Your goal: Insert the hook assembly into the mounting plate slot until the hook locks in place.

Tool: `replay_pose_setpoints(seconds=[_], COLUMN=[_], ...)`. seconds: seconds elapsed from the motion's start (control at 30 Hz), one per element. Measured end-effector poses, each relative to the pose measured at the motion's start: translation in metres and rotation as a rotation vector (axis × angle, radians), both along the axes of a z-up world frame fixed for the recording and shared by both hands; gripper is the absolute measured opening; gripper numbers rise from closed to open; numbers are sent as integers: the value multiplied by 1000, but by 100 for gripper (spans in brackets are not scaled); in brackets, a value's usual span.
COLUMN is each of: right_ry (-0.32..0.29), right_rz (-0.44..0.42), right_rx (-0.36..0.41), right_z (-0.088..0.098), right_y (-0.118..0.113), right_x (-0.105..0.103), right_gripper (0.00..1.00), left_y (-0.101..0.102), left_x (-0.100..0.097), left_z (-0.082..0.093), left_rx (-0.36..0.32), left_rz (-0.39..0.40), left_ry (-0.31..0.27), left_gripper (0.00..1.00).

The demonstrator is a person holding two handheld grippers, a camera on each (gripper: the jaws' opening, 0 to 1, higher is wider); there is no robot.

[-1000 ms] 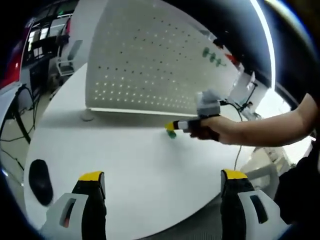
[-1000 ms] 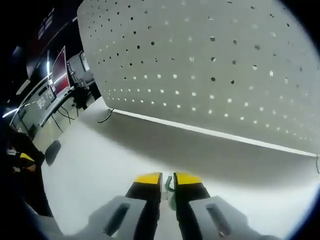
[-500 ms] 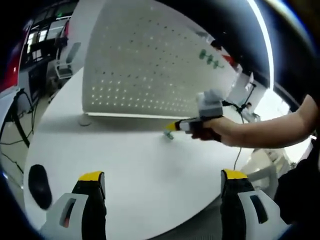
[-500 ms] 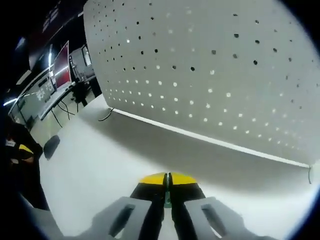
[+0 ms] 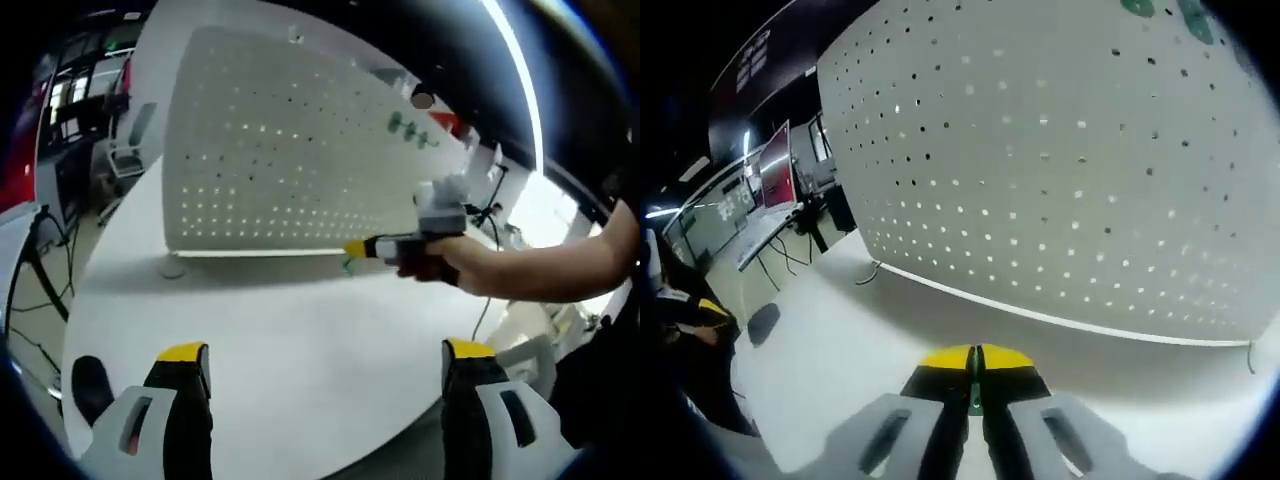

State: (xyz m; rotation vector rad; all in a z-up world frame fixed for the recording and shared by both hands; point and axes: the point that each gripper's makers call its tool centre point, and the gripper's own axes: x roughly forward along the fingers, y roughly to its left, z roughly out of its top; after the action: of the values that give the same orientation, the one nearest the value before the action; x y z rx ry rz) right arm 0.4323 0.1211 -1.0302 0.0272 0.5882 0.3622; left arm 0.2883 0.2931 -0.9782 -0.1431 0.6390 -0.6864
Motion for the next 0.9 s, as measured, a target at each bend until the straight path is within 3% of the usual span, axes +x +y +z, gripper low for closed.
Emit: replay_pose_setpoints(seconds=[0.17,0.37,0.47,0.5,0.53,0.57,0.63,0.9], right_ry=[-43,-98,-155,-195,-215,-253,-294,-349], right_rz=[1,-2,15,17,21,50,64,104], right_rx=[30,115,207,295,303,283,326,420], right_z=[26,59,81,97,103,112,128,158], right_y=[-1,2,12,19,20,24,31,55], right_x=[-9,-26,-36,-41,-45,-51,-62,-98], right_gripper=[0,0,0,0,0,0,0,0], left_y=[-6,-16,-23,-25,-28,-31,-36,-60], left_x=[0,5,8,9,10,11,13,20], left_z=[5,6,10,11,14,16,21,44], left_rx=[4,-10,-8,-8,-11,-17,-37,-121], left_rz=[3,54,66,67,64,65,65,46], left_ry=[-8,32,32,33,30,29,31,20], left_gripper=[98,98,99,99,99,99,97,86])
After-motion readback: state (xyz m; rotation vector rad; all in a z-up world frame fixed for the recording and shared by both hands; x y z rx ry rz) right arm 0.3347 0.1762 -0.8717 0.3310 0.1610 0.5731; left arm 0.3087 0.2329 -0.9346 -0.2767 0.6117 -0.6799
